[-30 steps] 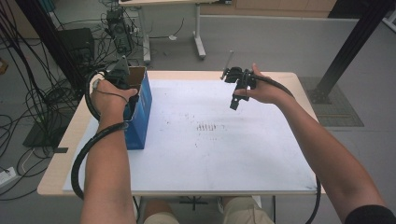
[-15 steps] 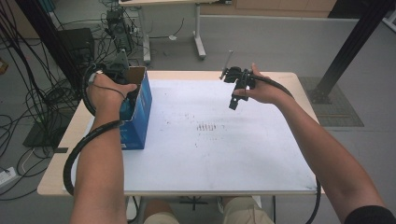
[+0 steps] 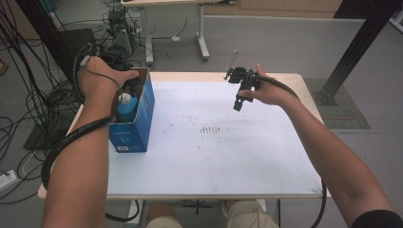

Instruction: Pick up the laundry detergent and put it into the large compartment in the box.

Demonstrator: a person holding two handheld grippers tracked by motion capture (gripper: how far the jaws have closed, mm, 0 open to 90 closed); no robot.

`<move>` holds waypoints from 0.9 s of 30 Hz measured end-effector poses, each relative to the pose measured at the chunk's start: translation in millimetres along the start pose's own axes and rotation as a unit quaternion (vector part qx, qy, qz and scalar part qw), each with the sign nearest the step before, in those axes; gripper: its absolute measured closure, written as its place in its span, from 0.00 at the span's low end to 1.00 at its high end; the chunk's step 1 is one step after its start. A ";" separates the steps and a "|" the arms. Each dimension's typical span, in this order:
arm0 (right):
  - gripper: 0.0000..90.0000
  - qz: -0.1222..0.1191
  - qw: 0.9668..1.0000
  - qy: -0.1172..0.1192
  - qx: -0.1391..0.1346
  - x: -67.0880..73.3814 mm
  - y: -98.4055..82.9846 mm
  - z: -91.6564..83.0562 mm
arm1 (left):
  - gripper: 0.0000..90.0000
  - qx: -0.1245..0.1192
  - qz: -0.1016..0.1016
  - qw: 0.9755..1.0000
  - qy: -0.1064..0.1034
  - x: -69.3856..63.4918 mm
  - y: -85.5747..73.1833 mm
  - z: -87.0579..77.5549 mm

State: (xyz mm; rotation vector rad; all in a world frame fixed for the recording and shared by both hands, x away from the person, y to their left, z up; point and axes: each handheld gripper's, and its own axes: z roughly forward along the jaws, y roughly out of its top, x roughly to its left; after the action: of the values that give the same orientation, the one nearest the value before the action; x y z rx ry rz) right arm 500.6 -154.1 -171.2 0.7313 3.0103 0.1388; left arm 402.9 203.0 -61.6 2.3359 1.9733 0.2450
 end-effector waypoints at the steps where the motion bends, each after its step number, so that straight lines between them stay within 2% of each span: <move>1: 0.09 0.001 1.000 0.000 0.001 0.2 0.8 0.0 | 0.22 -0.005 0.006 1.000 -0.001 -1.8 -1.6 -3.8; 4: 0.09 0.002 1.000 -0.001 0.002 0.7 1.8 0.5 | 0.21 -0.016 0.025 1.000 0.000 -9.5 -5.1 -13.6; 9: 0.09 0.009 1.000 -0.001 -0.001 -2.6 -0.5 -0.8 | 0.18 -0.030 0.059 0.998 -0.011 -22.5 -8.8 -23.3; 12: 0.09 0.014 1.000 -0.001 -0.007 -5.5 -3.7 -3.3 | 0.16 -0.039 0.081 0.996 -0.018 -32.2 -10.8 -25.7; 15: 0.09 0.019 1.000 -0.002 -0.011 -8.4 -6.5 -6.1 | 0.15 -0.044 0.110 0.993 -0.022 -43.2 -11.1 -26.6; 19: 0.09 0.025 1.000 -0.008 -0.008 -9.1 -6.3 -9.5 | 0.14 -0.047 0.152 0.987 -0.030 -59.4 -11.6 -25.0; 23: 0.09 0.026 0.999 -0.012 -0.014 -9.1 -5.7 -13.4 | 0.14 -0.046 0.203 0.977 -0.036 -78.2 -11.8 -21.6; 24: 0.09 0.027 0.999 -0.013 -0.013 -8.8 -4.7 -14.1 | 0.14 -0.048 0.209 0.976 -0.039 -81.6 -12.5 -20.3; 26: 0.09 0.026 0.999 -0.013 -0.015 -8.9 -3.8 -14.8 | 0.14 -0.043 0.238 0.969 -0.046 -90.2 -11.7 -18.4; 27: 0.09 0.026 0.999 -0.012 -0.016 -8.9 -3.6 -15.1 | 0.14 -0.045 0.243 0.968 -0.051 -94.4 -13.6 -16.6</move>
State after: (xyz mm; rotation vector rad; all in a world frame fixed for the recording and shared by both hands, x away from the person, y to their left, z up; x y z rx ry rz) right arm 505.9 -162.6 -156.4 0.8025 2.9599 0.1792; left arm 371.7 111.7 -54.3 2.6714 1.2880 0.2289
